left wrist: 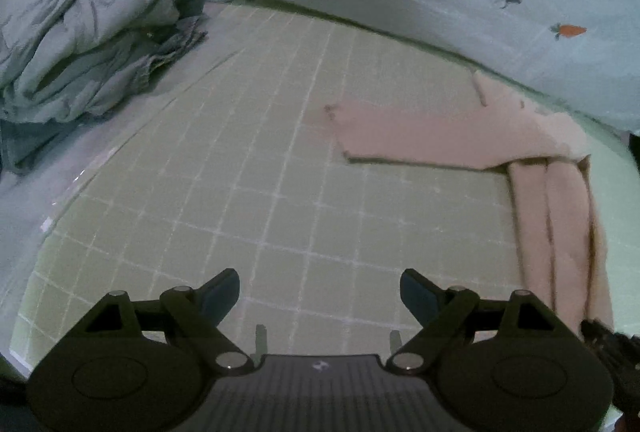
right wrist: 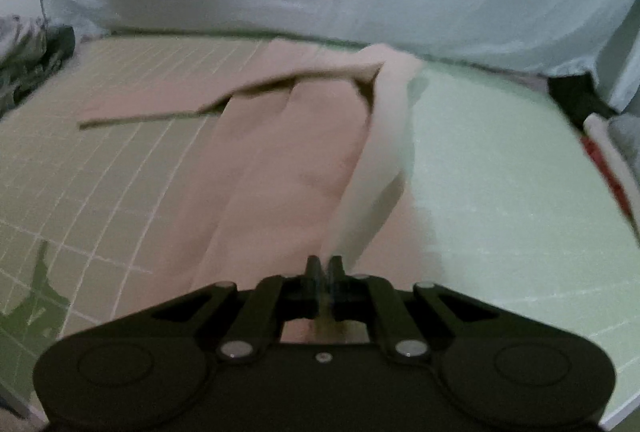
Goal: Fold clothes
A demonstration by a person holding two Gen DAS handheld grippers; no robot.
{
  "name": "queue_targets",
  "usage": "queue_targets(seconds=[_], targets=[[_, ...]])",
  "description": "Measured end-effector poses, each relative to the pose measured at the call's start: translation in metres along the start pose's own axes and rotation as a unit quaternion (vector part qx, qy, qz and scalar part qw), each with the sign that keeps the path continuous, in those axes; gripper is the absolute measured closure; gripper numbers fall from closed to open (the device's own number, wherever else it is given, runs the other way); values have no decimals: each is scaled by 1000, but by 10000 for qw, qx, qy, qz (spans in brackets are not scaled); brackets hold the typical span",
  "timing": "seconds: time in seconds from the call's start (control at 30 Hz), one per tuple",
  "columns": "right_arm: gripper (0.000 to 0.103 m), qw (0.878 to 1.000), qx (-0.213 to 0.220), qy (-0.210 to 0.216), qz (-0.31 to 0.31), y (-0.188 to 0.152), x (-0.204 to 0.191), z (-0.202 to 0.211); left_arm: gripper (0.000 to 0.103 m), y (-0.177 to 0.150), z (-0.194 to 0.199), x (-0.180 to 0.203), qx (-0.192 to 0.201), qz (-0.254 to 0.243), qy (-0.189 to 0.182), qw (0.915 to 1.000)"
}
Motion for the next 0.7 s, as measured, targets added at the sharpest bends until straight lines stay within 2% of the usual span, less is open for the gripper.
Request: queue_targets(seconds=[0.17,0.3,0.37,0.53,0.63,0.7], targets=[[93,9993,-125,-49,-341,1,-1,-2,15,3,-4,-17,-86,159,46,9998],[79,9975,46,-54,-704,4,4,6,15,6,-10,-19,-130,208,-12,9997],[79,9974,-13,-115,-714,5,5,3,15,8,-13,-18,-144,242,-27,9996],[79,9968,-246,40,-757,4,8,-10,14,14,-18,-10,-115,328,-66,9994],[78,9977,-104,13,-669,13,16,-8,14,17,-23,-1,-135,418,-64,9990],[72,9982,1,-6,-599,20,24,-6,14,20,-28,5,-160,526,-49,9985]])
Point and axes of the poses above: each gripper's, at about its wrist camera, not at the fingertips, and z roughly against the way its jaws point, x to its right, y to its top, the point moved 3 cm from there along -z, roughly the way its jaws point, and after that the axes turned 9 degrees about z, right-handed, at the moved point
